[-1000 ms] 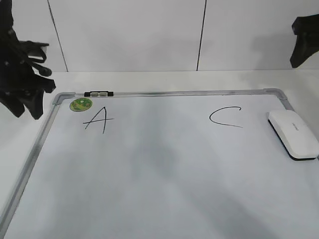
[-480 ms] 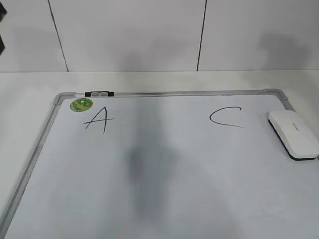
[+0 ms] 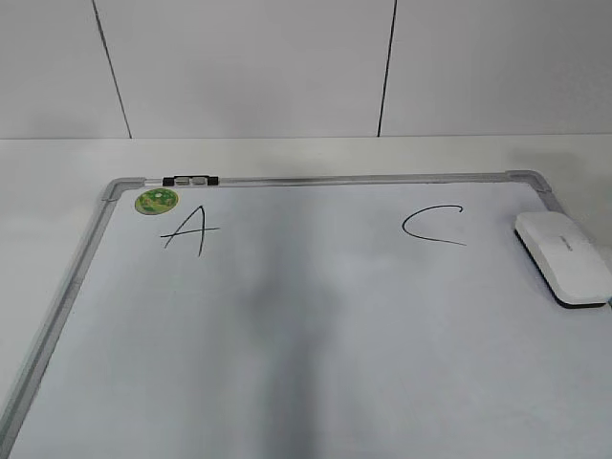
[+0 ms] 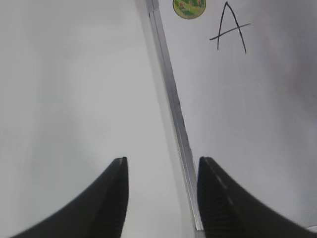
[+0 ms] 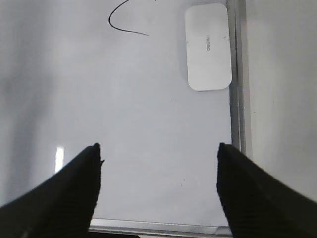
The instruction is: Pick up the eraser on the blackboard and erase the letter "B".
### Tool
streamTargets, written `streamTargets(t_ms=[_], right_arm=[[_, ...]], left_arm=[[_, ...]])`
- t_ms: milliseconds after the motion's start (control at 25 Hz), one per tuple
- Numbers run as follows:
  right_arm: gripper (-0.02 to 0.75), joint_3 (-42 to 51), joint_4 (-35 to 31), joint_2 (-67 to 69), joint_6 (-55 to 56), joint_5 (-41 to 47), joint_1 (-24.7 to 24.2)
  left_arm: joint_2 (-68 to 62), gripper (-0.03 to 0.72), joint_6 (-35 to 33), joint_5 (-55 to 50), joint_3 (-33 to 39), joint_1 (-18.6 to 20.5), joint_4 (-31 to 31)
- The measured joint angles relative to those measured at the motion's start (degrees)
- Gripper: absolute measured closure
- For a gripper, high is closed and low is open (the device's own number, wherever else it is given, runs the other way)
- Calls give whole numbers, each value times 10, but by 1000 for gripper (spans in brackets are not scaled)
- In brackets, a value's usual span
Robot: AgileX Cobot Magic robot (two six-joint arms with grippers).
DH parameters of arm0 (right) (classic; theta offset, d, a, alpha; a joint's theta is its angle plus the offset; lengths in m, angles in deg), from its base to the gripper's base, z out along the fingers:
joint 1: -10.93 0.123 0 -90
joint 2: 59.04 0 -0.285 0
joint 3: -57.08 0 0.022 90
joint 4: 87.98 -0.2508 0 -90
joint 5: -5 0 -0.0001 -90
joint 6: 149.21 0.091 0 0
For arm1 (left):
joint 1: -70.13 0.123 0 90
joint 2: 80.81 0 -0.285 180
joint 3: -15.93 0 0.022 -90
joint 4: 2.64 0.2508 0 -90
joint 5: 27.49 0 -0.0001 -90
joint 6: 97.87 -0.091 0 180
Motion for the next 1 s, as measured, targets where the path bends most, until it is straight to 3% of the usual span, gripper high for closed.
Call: streamTargets(t_ms=[1000], right_arm=[[155, 278, 20, -495, -23, -1, 0]], left_arm=[[546, 346, -24, 57, 368, 0, 0]])
